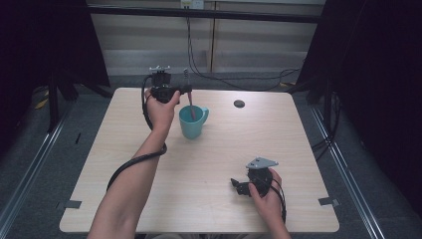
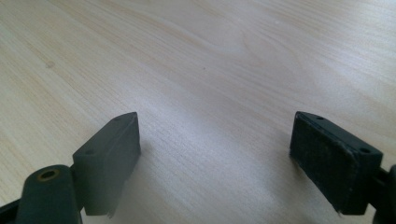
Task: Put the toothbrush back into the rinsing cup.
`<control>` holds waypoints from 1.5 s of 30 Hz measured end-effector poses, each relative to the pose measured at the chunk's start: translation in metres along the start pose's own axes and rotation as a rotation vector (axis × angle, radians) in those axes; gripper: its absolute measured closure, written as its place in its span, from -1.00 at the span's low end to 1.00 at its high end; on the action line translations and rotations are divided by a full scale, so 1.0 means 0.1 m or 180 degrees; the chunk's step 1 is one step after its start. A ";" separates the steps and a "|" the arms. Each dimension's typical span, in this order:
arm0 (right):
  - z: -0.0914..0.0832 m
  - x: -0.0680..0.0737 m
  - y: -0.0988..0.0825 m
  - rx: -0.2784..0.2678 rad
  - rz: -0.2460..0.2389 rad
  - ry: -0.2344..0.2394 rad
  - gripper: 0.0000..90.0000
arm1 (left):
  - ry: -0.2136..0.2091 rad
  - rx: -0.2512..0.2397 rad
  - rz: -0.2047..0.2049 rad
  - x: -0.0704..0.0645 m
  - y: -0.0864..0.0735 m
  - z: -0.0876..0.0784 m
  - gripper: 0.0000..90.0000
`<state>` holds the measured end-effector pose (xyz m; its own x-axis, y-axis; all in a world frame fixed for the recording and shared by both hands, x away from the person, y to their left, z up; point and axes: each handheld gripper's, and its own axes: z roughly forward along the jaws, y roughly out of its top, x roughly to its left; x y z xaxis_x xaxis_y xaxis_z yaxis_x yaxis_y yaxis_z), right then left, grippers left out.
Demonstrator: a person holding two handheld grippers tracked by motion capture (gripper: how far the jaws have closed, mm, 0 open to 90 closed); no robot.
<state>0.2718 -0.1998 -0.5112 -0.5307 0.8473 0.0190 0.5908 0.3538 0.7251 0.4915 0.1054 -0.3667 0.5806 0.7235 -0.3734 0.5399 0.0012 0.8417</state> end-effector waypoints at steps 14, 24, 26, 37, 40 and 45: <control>0.00 0.00 0.00 -0.0001 -0.0001 0.0005 -0.65 | 0.0039 0.0164 -0.0040 0.03 -0.26 0.12 0.81; 0.00 0.00 0.00 0.0006 -0.0008 0.0007 -0.65 | 0.0091 0.0302 -0.0059 0.05 -0.39 0.21 0.82; 0.00 0.00 0.00 0.0006 -0.0007 0.0007 -0.65 | 0.0095 0.0310 -0.0050 0.04 -0.40 0.21 0.81; 0.00 0.00 0.00 0.0007 -0.0008 0.0006 -0.65 | 0.0119 0.0418 -0.0017 0.04 -0.46 0.24 0.81; 0.00 0.00 0.00 0.0006 -0.0008 0.0006 -0.65 | 0.0127 0.0439 -0.0007 0.04 -0.47 0.24 0.78; 0.00 0.00 0.00 0.0014 0.0005 0.0010 -0.65 | 0.0153 0.0449 0.0009 0.04 -0.48 0.23 0.71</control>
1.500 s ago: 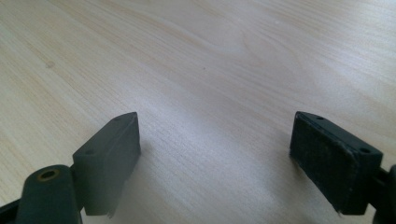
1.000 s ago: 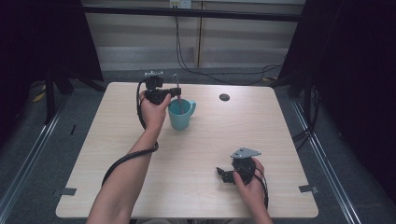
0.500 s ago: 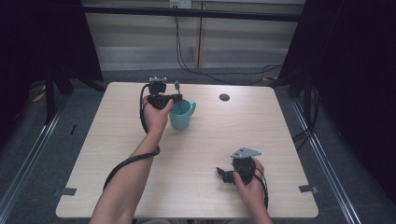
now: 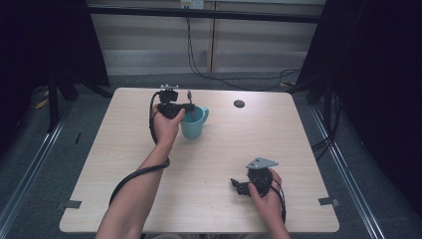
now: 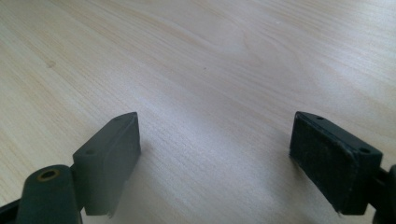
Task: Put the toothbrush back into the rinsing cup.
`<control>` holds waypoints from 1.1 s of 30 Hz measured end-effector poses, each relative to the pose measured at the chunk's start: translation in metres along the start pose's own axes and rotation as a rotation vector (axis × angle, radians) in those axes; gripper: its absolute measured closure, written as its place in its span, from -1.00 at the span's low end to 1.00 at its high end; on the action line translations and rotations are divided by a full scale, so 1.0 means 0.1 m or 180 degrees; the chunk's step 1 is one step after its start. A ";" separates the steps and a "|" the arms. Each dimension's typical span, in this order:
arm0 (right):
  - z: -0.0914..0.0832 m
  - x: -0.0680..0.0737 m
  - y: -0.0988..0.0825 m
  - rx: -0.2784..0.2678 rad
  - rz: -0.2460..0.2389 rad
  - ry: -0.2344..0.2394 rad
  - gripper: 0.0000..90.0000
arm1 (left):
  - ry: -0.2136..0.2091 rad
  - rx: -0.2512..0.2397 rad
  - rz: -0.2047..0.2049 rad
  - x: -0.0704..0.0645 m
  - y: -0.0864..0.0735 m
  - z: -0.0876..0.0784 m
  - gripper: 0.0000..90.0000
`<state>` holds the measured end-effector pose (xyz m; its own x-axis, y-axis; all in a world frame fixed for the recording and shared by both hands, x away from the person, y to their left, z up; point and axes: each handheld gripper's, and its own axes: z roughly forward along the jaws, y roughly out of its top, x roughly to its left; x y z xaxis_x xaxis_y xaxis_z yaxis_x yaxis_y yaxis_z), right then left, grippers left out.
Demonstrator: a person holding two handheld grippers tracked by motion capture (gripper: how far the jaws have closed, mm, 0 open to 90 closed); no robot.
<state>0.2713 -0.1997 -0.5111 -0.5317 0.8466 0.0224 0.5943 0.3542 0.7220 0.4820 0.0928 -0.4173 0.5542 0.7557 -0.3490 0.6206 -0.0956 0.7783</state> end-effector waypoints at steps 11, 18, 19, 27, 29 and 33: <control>0.00 0.00 0.00 -0.0008 -0.0013 -0.0004 -0.65 | 0.0108 -0.0062 0.0148 -0.03 0.01 -0.07 0.33; 0.00 0.00 0.00 -0.0008 -0.0012 -0.0004 -0.65 | 0.0118 -0.0076 0.0113 -0.02 0.01 -0.16 0.10; 0.00 0.00 0.00 -0.0009 -0.0012 -0.0004 -0.65 | 0.0115 -0.0082 0.0107 -0.02 0.01 -0.18 0.09; 0.00 0.00 0.00 -0.0005 -0.0003 0.0000 -0.65 | 0.0110 -0.0121 0.0052 -0.01 -0.04 -0.30 -0.06; 0.00 0.00 0.00 -0.0002 0.0000 0.0000 -0.65 | 0.0106 -0.0121 0.0050 -0.01 -0.05 -0.32 -0.09; 0.00 0.00 0.00 -0.0009 -0.0011 0.0000 -0.65 | 0.0102 -0.0122 0.0048 0.00 -0.07 -0.36 -0.14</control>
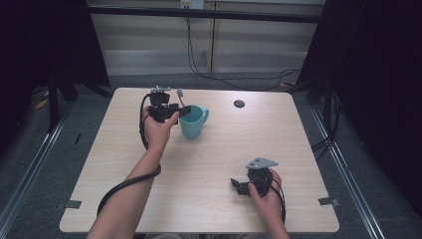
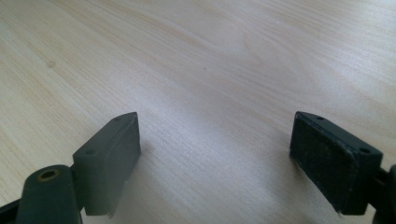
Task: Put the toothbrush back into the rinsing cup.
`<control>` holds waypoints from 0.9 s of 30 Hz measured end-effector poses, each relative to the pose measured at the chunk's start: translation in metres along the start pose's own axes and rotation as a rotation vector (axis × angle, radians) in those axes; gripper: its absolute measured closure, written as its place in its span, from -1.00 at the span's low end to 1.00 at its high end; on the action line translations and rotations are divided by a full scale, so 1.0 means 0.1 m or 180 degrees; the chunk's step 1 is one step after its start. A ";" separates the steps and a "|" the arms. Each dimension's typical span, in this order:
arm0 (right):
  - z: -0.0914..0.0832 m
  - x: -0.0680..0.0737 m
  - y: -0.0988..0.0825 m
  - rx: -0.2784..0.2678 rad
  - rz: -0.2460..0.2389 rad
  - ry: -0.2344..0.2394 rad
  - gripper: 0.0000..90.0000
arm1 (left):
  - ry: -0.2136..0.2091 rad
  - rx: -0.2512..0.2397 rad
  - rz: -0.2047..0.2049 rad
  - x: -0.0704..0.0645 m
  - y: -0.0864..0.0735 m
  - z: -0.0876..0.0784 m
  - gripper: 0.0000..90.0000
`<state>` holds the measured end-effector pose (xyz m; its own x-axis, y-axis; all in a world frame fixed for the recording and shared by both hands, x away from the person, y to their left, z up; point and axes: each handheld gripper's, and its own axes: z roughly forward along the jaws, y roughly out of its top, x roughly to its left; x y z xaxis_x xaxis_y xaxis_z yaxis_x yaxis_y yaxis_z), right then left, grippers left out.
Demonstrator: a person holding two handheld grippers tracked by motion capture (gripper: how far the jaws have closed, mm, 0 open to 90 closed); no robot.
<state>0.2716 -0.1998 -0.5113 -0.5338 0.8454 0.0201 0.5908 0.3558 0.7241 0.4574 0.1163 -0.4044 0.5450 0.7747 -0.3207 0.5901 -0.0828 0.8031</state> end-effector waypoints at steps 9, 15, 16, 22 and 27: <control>0.00 0.00 0.00 0.0001 0.0003 0.0001 -0.65 | -0.0024 -0.0030 -0.0014 0.04 -0.06 -0.08 -0.27; 0.00 0.00 0.00 0.0001 0.0003 0.0000 -0.65 | -0.0061 -0.0046 -0.0043 0.06 -0.08 -0.13 -0.37; 0.00 0.00 0.00 0.0001 0.0003 0.0001 -0.65 | -0.0070 -0.0053 -0.0056 0.06 -0.09 -0.14 -0.38; 0.00 0.00 0.00 0.0000 0.0002 0.0000 -0.65 | -0.0079 -0.0072 -0.0045 0.06 -0.11 -0.20 -0.44; 0.00 0.00 0.00 0.0001 0.0003 0.0000 -0.65 | -0.0094 -0.0084 -0.0073 0.07 -0.12 -0.24 -0.49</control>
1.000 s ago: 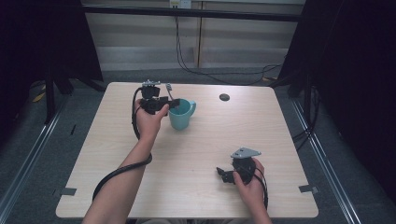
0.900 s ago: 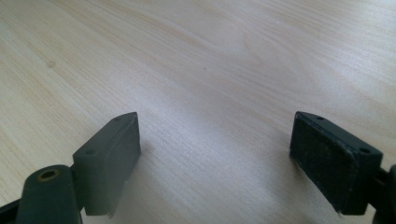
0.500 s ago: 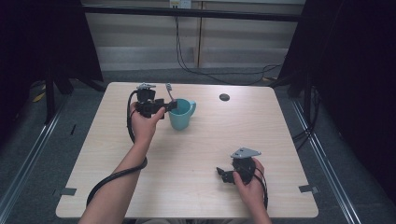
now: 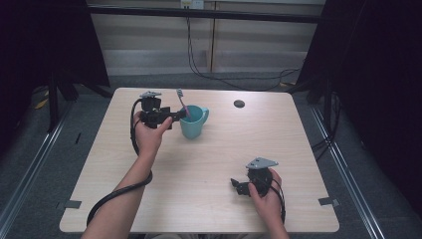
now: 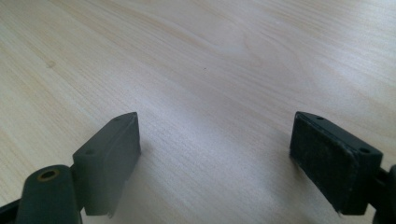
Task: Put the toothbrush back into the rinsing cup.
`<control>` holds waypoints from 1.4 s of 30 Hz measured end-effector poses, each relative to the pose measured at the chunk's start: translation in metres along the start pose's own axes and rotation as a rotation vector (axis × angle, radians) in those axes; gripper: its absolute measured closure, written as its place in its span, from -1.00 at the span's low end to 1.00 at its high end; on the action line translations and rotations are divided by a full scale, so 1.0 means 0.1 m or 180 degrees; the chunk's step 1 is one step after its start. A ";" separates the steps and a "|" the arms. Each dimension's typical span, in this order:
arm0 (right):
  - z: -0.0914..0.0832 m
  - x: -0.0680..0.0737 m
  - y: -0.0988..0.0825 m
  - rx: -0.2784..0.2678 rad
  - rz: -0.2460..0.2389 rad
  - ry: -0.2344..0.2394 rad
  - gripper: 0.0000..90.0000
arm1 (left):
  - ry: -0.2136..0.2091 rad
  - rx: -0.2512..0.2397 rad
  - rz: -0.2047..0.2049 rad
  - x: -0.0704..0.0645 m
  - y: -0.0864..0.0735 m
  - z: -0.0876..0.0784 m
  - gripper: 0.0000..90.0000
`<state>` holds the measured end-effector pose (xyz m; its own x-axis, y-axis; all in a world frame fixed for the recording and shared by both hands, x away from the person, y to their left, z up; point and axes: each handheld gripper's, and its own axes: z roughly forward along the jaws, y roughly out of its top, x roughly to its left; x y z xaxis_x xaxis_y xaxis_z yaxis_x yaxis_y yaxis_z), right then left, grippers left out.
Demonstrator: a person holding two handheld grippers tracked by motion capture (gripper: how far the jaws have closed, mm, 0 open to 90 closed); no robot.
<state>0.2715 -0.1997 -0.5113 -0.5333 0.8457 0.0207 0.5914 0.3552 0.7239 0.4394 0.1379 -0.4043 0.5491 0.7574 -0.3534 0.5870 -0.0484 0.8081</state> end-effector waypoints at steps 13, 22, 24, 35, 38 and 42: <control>0.00 0.00 0.00 -0.0001 0.0000 0.0001 -0.65 | -0.0068 0.0017 -0.0007 -0.02 -0.10 -0.08 -0.54; 0.00 0.00 0.00 -0.0001 0.0000 0.0001 -0.65 | -0.0106 0.0041 -0.0034 0.01 -0.21 -0.11 -0.58; 0.00 0.00 0.00 0.0004 0.0007 0.0001 -0.65 | -0.0108 0.0052 -0.0031 0.02 -0.23 -0.12 -0.59; 0.00 0.00 0.00 -0.0001 0.0000 0.0001 -0.65 | -0.0161 0.0056 0.0002 0.04 -0.37 -0.19 -0.60; 0.00 0.00 0.00 0.0001 0.0002 0.0001 -0.65 | -0.0187 0.0059 0.0036 0.04 -0.42 -0.20 -0.62; 0.00 0.00 0.00 0.0006 0.0009 0.0001 -0.65 | -0.0209 0.0068 0.0034 0.04 -0.48 -0.20 -0.63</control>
<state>0.2714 -0.1997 -0.5112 -0.5316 0.8467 0.0230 0.5941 0.3534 0.7226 0.4017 0.1566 -0.4348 0.5928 0.7124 -0.3756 0.5932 -0.0707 0.8019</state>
